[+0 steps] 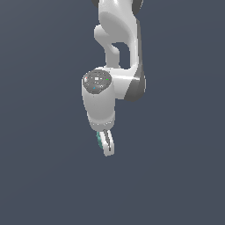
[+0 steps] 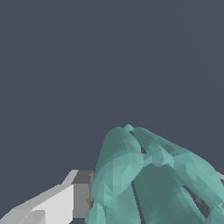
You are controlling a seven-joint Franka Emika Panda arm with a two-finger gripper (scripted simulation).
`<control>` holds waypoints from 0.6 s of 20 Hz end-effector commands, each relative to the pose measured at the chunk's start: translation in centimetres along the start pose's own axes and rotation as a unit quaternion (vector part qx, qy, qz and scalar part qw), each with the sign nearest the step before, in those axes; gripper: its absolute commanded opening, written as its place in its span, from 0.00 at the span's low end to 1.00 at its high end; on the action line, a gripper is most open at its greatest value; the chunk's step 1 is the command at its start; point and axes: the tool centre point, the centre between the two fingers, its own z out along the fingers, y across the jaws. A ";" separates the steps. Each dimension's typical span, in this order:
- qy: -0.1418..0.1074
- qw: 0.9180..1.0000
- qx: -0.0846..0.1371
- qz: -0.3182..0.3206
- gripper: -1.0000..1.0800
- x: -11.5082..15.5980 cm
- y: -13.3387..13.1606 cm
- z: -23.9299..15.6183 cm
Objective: Pick up the object and move it to a goal position.
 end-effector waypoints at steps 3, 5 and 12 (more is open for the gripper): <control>0.000 1.000 0.001 0.000 0.00 -2.3 0.4 -4.9; 0.000 1.000 0.001 0.000 0.00 -3.2 0.6 -7.2; 0.001 1.000 0.001 0.001 0.00 -6.7 1.3 -14.9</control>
